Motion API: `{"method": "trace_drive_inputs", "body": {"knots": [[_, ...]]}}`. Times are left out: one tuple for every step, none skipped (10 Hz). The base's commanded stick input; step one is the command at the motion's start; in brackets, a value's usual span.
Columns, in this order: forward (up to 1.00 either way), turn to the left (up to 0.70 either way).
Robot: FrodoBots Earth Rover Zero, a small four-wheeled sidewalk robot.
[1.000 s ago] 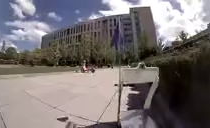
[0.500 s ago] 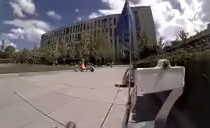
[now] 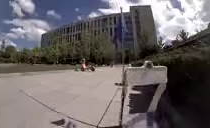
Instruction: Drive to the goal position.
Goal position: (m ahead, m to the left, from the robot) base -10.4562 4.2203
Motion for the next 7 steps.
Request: {"method": "trace_drive_inputs", "body": {"knots": [[-0.69,0.00],[-0.69,-0.02],[-0.67,-0.08],[-0.69,-0.30],[-0.69,-0.35],[-0.48,-0.24],[-0.21,-0.11]]}}
